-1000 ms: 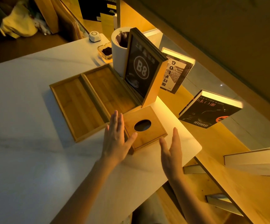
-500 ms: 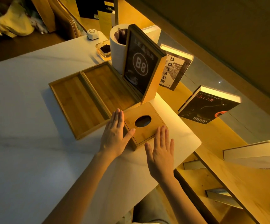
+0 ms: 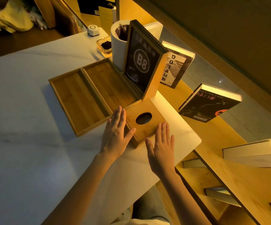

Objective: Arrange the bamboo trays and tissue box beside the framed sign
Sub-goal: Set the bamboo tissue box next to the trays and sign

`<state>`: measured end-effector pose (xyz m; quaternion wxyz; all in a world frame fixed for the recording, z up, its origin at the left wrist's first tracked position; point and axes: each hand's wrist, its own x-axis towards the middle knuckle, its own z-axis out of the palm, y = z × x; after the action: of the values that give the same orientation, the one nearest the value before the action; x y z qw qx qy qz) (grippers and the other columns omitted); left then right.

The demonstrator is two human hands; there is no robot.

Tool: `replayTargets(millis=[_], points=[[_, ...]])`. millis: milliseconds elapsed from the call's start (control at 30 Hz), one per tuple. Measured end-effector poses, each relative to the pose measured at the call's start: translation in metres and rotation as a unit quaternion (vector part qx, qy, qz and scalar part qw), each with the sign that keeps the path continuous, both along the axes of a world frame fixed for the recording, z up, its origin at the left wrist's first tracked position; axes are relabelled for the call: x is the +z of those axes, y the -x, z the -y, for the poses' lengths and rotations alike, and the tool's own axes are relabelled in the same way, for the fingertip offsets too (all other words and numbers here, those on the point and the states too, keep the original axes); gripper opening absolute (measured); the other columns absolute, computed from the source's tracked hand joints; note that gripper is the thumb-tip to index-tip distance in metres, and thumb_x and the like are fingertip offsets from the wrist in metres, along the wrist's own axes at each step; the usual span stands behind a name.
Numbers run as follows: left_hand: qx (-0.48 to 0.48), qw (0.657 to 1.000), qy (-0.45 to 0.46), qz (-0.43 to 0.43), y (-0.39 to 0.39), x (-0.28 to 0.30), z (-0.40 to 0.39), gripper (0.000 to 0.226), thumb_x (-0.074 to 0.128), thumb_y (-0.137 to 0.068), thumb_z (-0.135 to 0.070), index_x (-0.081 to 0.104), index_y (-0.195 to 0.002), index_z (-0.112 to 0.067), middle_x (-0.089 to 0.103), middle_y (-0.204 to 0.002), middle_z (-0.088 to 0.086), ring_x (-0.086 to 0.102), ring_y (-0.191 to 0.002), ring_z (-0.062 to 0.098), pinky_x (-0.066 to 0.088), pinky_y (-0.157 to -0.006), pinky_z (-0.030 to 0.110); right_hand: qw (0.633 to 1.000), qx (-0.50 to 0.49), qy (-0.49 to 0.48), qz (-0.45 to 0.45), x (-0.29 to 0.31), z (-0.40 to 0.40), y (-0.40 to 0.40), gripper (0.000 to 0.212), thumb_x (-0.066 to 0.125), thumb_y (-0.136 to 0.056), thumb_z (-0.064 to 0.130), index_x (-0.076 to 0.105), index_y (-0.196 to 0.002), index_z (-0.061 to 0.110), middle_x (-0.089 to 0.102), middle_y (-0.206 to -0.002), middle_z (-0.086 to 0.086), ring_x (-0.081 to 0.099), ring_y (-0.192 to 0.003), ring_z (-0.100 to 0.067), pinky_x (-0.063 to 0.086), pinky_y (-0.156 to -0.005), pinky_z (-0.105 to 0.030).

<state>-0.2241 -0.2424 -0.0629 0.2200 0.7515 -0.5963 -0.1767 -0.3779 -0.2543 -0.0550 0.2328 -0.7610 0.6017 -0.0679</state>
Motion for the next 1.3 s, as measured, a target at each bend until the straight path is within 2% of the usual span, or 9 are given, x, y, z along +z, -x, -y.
replayTargets(millis=[200,400,567,767,833,933,1033,1300], points=[[-0.028,0.999,-0.015,0.038,0.002,-0.005,-0.009,0.079,-0.002,-0.073,-0.072,-0.007,-0.133,-0.021,-0.005,-0.145,-0.003,-0.004,-0.138,0.015,0.005,-0.110,0.031,1.000,-0.023,0.006,0.013,-0.005,-0.011,-0.021,0.069,0.000,-0.081,0.063,-0.024,-0.135,0.025,-0.031,-0.143,0.008,-0.028,-0.135,-0.016,-0.011,-0.114,-0.036],[-0.030,0.998,-0.018,0.053,0.004,-0.005,-0.004,0.082,-0.004,-0.073,-0.071,-0.004,-0.135,-0.017,-0.004,-0.145,-0.001,-0.003,-0.136,0.018,0.011,-0.108,0.032,1.000,-0.010,0.007,-0.012,-0.002,-0.006,-0.017,0.069,-0.006,-0.079,0.063,-0.029,-0.131,0.025,-0.038,-0.138,0.010,-0.031,-0.133,-0.016,-0.015,-0.112,-0.034],[-0.031,0.998,-0.026,0.051,0.008,-0.005,0.006,0.082,-0.007,-0.071,-0.072,-0.008,-0.134,-0.019,-0.008,-0.145,-0.001,-0.004,-0.137,0.017,0.011,-0.110,0.032,1.000,-0.009,0.016,-0.010,-0.003,0.005,-0.014,0.068,0.001,-0.082,0.062,-0.024,-0.133,0.025,-0.029,-0.143,0.007,-0.026,-0.136,-0.018,-0.012,-0.113,-0.036],[-0.030,0.998,-0.026,0.042,0.012,-0.005,0.023,0.081,-0.009,-0.069,-0.072,-0.011,-0.132,-0.021,-0.011,-0.144,-0.002,-0.007,-0.135,0.016,0.011,-0.108,0.030,1.000,-0.008,0.022,-0.016,-0.003,0.022,-0.009,0.072,-0.009,-0.076,0.067,-0.024,-0.133,0.024,-0.026,-0.146,0.005,-0.026,-0.136,-0.017,-0.012,-0.113,-0.036],[-0.032,0.998,-0.030,0.041,0.014,-0.004,0.030,0.079,-0.006,-0.071,-0.070,-0.012,-0.133,-0.021,-0.013,-0.144,-0.003,-0.008,-0.135,0.015,0.010,-0.110,0.030,1.000,-0.010,0.024,-0.016,-0.004,0.028,-0.007,0.071,-0.008,-0.077,0.066,-0.025,-0.133,0.024,-0.026,-0.146,0.005,-0.025,-0.136,-0.017,-0.012,-0.114,-0.036],[-0.034,0.998,-0.041,0.042,0.017,-0.002,0.042,0.074,0.010,-0.081,-0.062,-0.008,-0.138,-0.019,-0.014,-0.144,-0.003,-0.005,-0.139,0.018,0.011,-0.113,0.032,0.999,-0.016,0.030,-0.008,-0.005,0.038,-0.005,0.071,-0.004,-0.079,0.065,-0.023,-0.134,0.024,-0.024,-0.146,0.005,-0.024,-0.137,-0.017,-0.011,-0.114,-0.036],[-0.037,0.997,-0.060,0.045,0.020,0.002,0.052,0.073,0.022,-0.085,-0.057,-0.005,-0.140,-0.017,-0.010,-0.152,0.001,-0.002,-0.142,0.021,0.012,-0.115,0.034,0.999,-0.017,0.037,-0.013,-0.007,0.048,-0.001,0.071,0.000,-0.080,0.064,-0.021,-0.135,0.024,-0.022,-0.148,0.005,-0.022,-0.138,-0.017,-0.010,-0.114,-0.036],[-0.036,0.996,-0.070,0.041,0.030,0.005,0.076,0.072,0.026,-0.087,-0.052,-0.005,-0.141,-0.016,-0.006,-0.155,0.006,-0.003,-0.142,0.021,0.013,-0.115,0.036,0.999,-0.012,0.041,-0.014,-0.009,0.074,0.008,0.071,0.000,-0.079,0.064,-0.020,-0.135,0.024,-0.020,-0.147,0.006,-0.019,-0.138,-0.016,-0.011,-0.113,-0.036]])
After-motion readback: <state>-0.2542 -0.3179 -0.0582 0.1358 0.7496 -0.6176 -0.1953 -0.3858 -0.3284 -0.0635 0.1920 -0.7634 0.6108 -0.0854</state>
